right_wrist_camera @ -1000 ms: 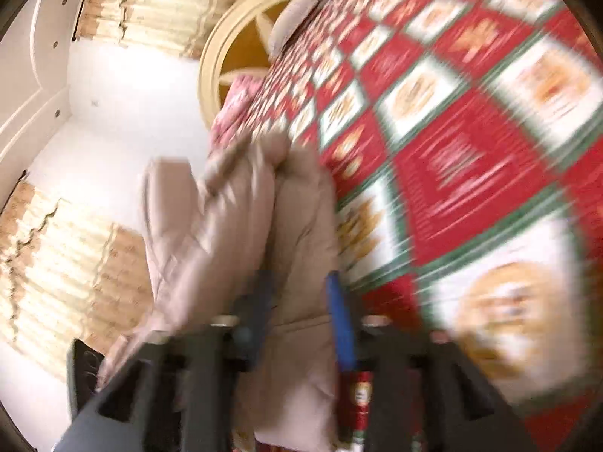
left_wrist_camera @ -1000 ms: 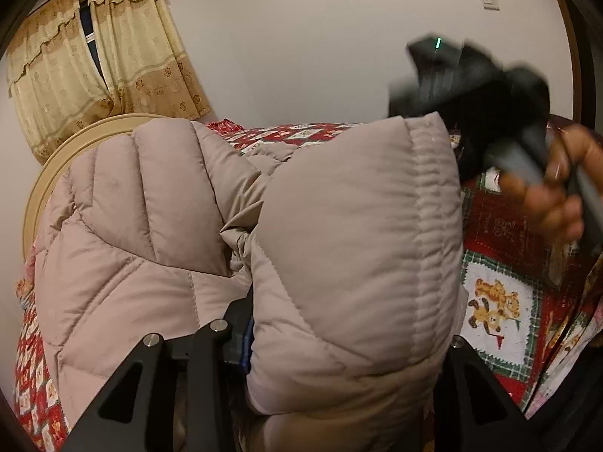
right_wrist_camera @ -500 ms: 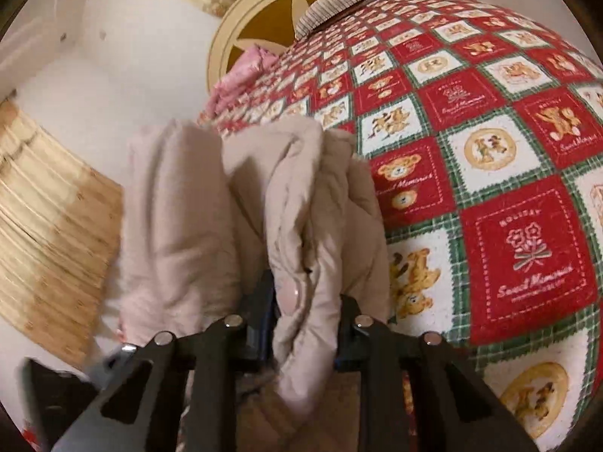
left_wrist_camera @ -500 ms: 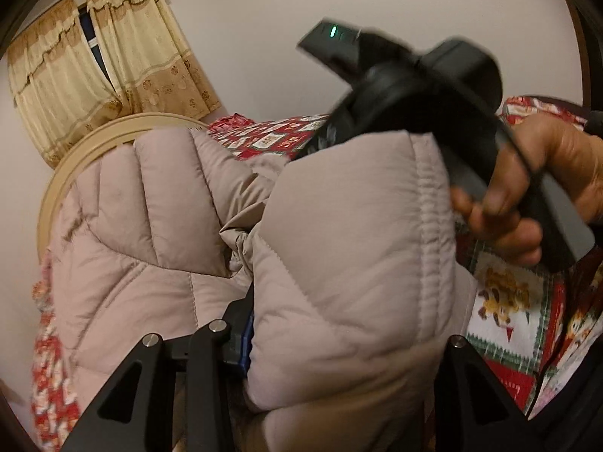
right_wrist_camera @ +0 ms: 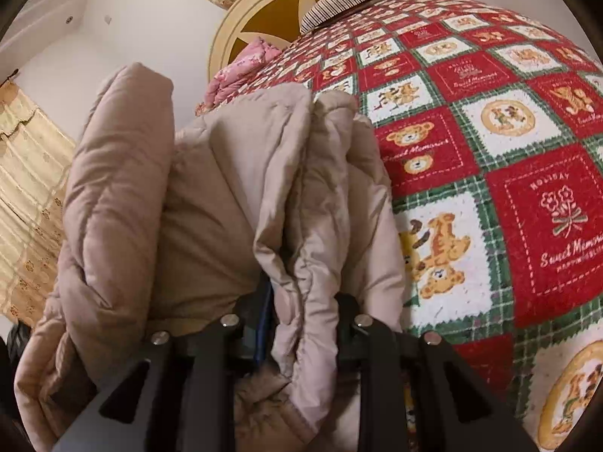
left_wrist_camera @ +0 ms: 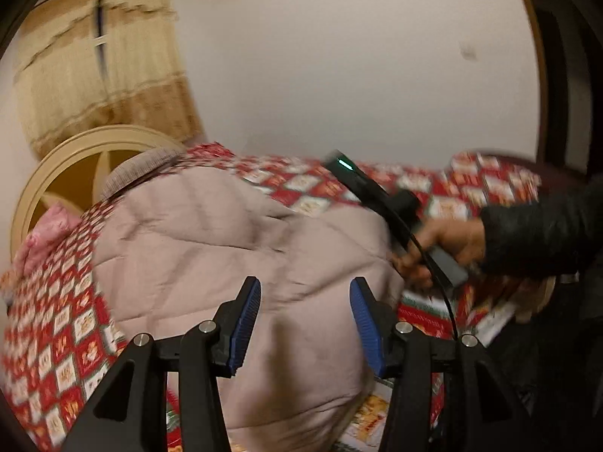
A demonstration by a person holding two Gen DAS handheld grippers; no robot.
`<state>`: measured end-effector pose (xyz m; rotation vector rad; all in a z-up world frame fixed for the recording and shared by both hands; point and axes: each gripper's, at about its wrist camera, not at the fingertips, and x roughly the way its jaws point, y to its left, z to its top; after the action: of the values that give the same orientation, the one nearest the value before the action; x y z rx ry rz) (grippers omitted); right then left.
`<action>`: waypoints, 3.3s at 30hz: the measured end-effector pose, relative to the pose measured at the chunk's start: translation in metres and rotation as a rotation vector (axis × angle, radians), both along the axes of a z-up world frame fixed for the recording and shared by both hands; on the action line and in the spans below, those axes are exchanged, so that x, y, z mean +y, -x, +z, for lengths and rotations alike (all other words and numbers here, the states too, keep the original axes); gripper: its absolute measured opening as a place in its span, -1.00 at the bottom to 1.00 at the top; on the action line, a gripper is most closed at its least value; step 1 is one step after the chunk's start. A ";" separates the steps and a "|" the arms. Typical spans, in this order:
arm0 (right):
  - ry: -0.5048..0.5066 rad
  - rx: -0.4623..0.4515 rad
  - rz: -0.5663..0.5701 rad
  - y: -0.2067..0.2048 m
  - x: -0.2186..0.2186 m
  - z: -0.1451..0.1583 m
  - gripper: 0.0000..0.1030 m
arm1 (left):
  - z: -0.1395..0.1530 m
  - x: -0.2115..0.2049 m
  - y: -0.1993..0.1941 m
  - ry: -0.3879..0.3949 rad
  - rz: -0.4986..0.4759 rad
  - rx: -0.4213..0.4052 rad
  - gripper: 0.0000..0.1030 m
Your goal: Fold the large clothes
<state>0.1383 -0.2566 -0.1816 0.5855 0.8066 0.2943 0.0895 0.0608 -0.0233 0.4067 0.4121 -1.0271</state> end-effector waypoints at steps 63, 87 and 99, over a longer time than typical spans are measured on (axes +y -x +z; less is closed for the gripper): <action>0.015 0.033 -0.063 0.027 -0.026 0.012 -0.12 | -0.094 -0.173 -0.155 -0.248 0.189 0.118 0.39; 0.085 -0.026 -0.104 0.043 -0.004 -0.006 -0.15 | -0.073 -0.080 -0.233 -0.119 0.707 0.287 0.75; 0.089 -0.036 -0.120 0.048 -0.001 -0.005 -0.13 | -0.112 -0.091 -0.251 -0.202 0.681 0.325 0.93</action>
<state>0.0904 -0.2576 -0.1870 0.5408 0.7434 0.1578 0.3402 -0.0300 -0.1352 0.2456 0.8811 -0.3821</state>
